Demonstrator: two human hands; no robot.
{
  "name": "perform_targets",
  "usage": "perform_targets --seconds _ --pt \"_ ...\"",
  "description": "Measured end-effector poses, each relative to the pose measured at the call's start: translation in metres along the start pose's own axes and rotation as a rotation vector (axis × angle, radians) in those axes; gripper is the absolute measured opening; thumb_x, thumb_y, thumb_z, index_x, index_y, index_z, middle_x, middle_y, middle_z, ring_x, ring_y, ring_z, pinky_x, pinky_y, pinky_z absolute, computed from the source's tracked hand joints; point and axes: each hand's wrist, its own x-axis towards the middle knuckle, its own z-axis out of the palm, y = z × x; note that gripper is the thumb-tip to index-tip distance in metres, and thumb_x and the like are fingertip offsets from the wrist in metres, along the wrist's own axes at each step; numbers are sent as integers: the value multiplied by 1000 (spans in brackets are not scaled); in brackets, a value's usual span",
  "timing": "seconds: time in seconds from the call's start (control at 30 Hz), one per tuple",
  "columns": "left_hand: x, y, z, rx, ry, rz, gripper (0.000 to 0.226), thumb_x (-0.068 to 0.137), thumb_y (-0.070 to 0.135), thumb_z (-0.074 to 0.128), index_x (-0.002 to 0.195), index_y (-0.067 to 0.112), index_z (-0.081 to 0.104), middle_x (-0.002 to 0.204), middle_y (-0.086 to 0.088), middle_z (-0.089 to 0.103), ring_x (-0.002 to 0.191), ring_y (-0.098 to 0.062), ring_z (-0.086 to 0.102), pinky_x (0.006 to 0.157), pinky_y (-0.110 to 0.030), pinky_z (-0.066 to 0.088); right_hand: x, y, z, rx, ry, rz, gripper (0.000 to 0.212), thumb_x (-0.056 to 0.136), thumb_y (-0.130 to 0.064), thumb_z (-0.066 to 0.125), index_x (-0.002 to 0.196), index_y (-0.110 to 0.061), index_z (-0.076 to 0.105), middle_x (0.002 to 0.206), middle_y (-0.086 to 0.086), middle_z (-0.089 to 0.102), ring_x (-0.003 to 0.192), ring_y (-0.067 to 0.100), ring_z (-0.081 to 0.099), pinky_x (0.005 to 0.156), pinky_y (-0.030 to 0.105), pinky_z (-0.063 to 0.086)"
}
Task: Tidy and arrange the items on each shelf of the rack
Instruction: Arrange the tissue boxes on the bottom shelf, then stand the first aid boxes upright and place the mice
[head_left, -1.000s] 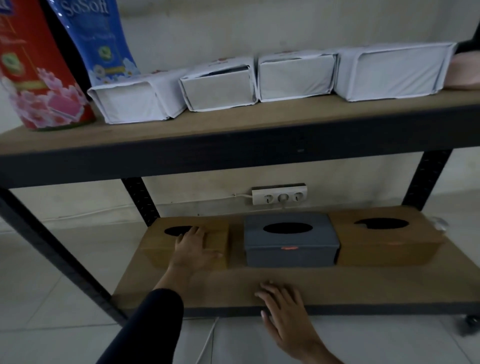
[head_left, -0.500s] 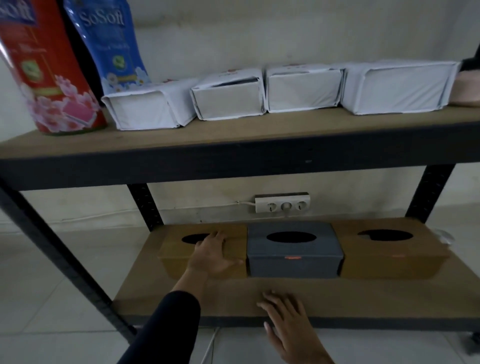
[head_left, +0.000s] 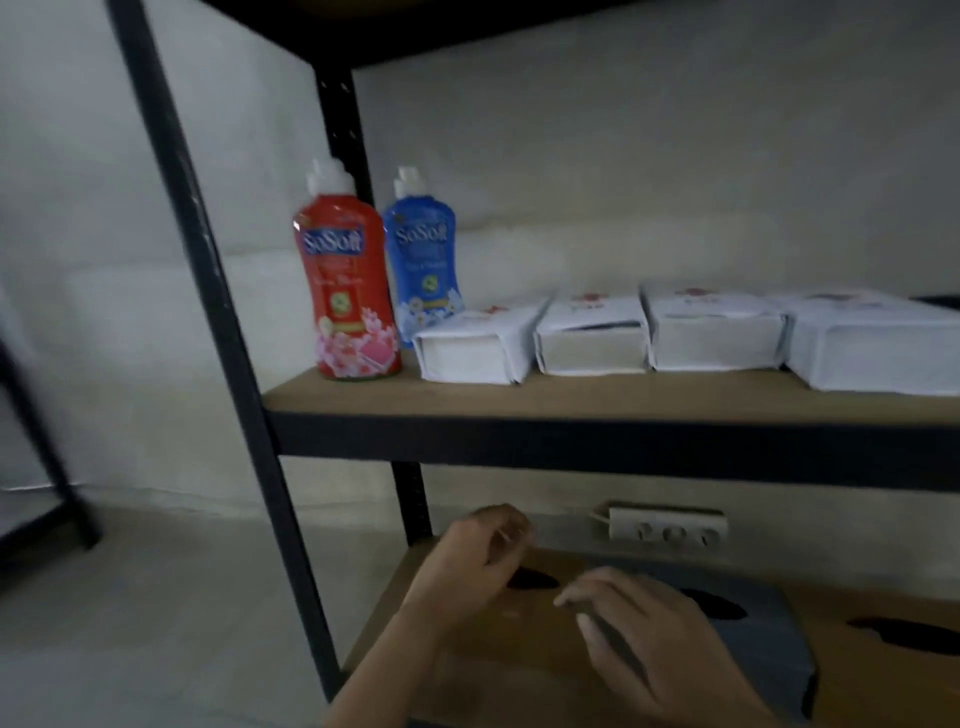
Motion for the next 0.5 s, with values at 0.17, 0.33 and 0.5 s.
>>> perform_targets --seconds 0.17,0.33,0.5 --pt "-10 48 -89 38 184 237 21 93 43 52 89 27 66 80 11 66 76 -7 64 66 -29 52 83 -58 -80 116 281 -214 22 98 -31 44 98 -28 65 94 -17 62 80 -10 54 69 7 41" --pt "14 58 -155 2 588 260 14 93 37 55 96 25 61 91 12 64 84 -6 63 65 -22 52 172 -54 -110 122 351 -108 17 96 -35 43 96 -31 60 87 -17 60 73 5 59 60 22 47" --pt "68 32 -180 14 823 -79 70 80 34 72 134 19 31 129 0 35 118 -13 34 95 -37 42 248 -17 -104 173 223 109 6 94 -28 54 94 -32 58 88 -18 62 68 5 59 63 30 50"
